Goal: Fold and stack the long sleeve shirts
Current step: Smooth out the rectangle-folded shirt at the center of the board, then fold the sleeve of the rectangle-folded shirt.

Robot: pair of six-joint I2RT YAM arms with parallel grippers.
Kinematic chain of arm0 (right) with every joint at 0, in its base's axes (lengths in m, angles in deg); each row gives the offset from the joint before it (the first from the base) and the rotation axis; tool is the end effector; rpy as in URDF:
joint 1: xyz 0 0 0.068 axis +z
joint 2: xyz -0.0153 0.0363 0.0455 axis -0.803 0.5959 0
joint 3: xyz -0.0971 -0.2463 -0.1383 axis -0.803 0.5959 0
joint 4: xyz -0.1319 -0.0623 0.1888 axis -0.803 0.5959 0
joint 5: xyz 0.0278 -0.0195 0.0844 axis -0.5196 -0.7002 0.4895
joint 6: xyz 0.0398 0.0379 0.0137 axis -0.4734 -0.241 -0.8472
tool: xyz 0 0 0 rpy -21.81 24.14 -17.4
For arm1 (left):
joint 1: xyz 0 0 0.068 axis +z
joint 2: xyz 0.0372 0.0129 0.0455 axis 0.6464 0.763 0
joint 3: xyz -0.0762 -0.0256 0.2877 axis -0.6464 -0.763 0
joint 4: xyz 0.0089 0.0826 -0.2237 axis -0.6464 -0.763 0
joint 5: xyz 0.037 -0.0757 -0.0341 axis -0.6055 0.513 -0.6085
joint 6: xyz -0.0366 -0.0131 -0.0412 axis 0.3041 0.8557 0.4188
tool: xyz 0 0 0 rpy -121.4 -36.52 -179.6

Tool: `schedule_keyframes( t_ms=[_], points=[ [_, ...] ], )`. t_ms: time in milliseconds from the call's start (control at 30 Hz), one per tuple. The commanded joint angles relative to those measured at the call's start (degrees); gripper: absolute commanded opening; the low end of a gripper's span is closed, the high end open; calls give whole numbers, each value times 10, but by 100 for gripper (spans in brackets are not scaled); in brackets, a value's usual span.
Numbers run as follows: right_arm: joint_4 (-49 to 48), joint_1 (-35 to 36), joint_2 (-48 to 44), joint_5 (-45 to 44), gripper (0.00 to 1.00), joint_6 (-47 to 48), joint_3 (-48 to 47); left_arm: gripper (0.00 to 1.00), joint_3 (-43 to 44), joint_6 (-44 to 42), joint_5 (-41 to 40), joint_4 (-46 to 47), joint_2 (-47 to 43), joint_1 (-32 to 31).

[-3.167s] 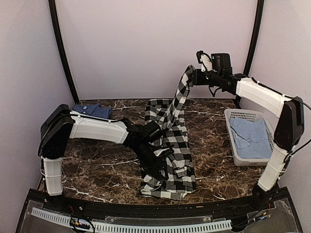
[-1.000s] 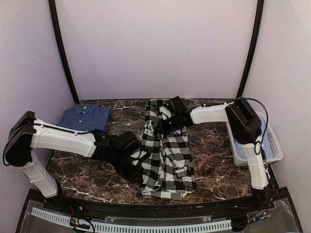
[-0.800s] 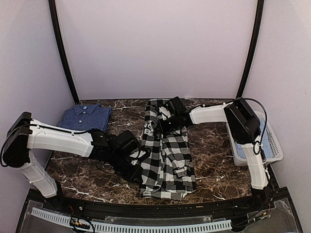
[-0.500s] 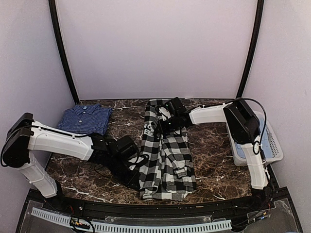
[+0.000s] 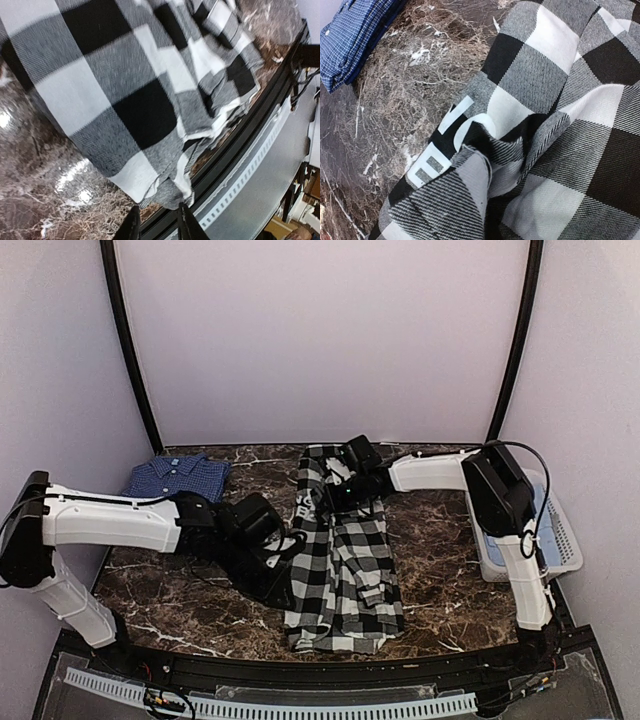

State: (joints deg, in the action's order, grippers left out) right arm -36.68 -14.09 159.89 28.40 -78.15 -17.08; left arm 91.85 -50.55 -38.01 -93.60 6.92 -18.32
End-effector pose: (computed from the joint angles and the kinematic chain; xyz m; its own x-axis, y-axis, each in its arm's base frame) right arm 0.3866 0.3297 0.1786 -0.7332 -0.2636 -0.6269 -0.5745 0.7334 0.3635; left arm 0.1372 -0.2509 0.2405 -0.8618 0.4444 -0.2446 0.5039 0.6947 -0.5133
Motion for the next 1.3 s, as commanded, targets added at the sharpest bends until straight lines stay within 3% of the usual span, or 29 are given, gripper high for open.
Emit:
schedule_keyframes(
  t_ms=[0, 267, 500, 667, 800, 1000, 1267],
  points=[
    [34, -1, -69, 1, 0, 10, -42, 25, 53, 1, -34, -8, -51, 52],
    [86, -1, -155, -36, 0, 24, -92, 31, 144, -6, -118, 76, 50, 193],
    [104, 2, -199, -61, 0, 10, -102, 33, 342, -50, -162, 134, 239, 279],
    [111, 8, -227, -70, 0, -12, -98, 39, 483, -86, -178, 139, 354, 304],
    [117, 17, -247, -84, 0, -22, -98, 46, 560, -118, -143, 142, 431, 315],
    [128, 32, -265, -100, 0, -38, -100, 53, 591, -135, -121, 176, 486, 315],
    [126, 57, -285, -140, 0, -45, -83, 48, 633, -121, -123, 191, 546, 315]
  ],
)
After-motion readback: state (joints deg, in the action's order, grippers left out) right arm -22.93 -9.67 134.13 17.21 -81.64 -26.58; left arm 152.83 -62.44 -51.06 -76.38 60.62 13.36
